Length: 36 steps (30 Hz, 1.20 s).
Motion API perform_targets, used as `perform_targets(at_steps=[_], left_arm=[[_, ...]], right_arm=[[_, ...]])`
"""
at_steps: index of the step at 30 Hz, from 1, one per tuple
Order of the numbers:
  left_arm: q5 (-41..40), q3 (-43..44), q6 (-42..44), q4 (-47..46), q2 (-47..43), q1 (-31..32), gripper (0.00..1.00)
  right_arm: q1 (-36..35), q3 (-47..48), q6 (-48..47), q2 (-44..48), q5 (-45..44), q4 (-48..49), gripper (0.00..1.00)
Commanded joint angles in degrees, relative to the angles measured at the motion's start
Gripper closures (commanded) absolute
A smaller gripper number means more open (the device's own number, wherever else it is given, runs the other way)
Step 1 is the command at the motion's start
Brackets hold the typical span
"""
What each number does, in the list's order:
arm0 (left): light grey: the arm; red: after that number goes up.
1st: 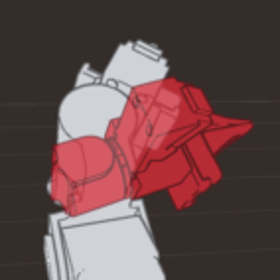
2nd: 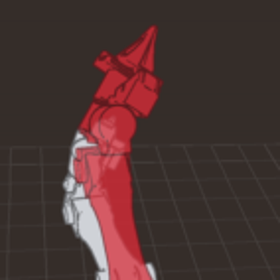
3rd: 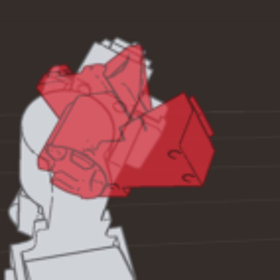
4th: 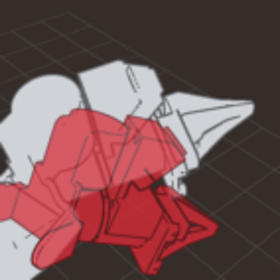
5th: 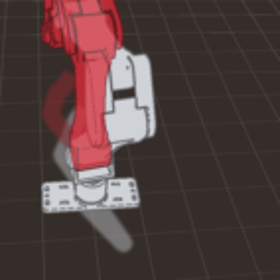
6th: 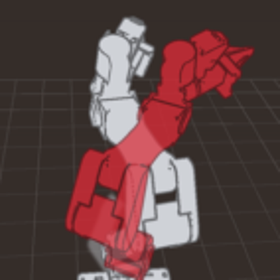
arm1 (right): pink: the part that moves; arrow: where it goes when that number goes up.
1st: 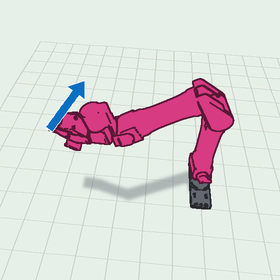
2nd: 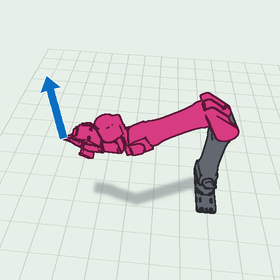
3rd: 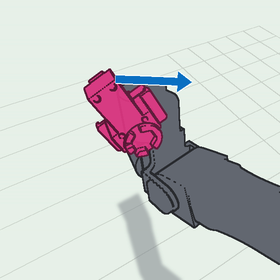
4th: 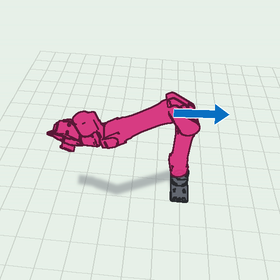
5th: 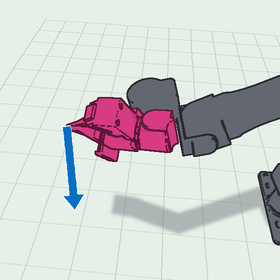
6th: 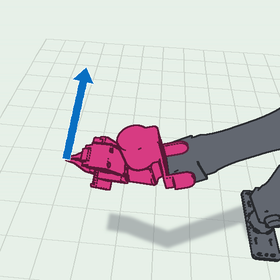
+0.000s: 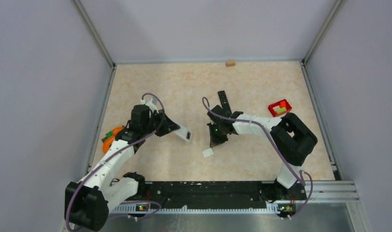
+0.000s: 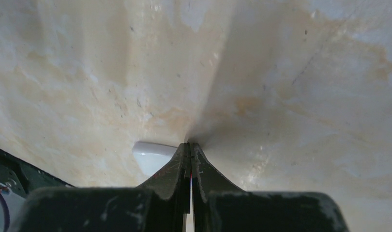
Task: Load the batteries into the remote control
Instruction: Pick up the battery cover at the center of the board.
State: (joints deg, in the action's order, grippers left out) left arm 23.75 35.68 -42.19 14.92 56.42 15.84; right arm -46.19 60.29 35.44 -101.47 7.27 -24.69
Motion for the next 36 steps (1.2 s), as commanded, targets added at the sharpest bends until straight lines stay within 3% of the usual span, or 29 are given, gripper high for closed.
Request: perform_targets(at_steps=[1,10,14,15,19,22,28,36], left_arm=[[-2.89,2.46,0.15,-1.53,0.66,-0.19,1.0],[-8.86,2.46,-1.06,-2.34,-0.03,-0.34,1.0],[-16.15,3.29,-1.57,0.4,-0.45,-0.36,1.0],[-18.96,3.69,-1.66,1.46,-0.67,-0.45,1.0],[-23.2,5.25,-1.62,4.51,-1.23,-1.46,1.0],[-27.03,6.03,-1.55,6.02,-2.25,-2.31,1.0],[-26.72,5.38,-2.01,7.81,-4.24,-6.58,1.0],[-19.53,4.77,-1.89,6.77,-3.17,-9.82,1.0]], right_arm=[[-1.36,-3.88,-0.3,4.09,1.12,-2.3,1.0],[-5.03,-4.61,-8.68,9.22,3.96,0.14,0.95],[-5.02,-0.97,-10.13,9.12,-3.2,-1.77,0.92],[-5.01,-0.09,-11.08,9.12,-4.3,-2.43,0.89],[-6.32,0.58,-18.66,9.62,-5.31,-0.32,0.49],[-8.33,-0.52,-27.79,9.67,-4.56,1.45,0.38],[-9.4,-4.55,-43.23,11.65,0.35,2.37,0.32],[-12.02,-2.83,-47.91,8.91,0.8,3.46,0.3]])
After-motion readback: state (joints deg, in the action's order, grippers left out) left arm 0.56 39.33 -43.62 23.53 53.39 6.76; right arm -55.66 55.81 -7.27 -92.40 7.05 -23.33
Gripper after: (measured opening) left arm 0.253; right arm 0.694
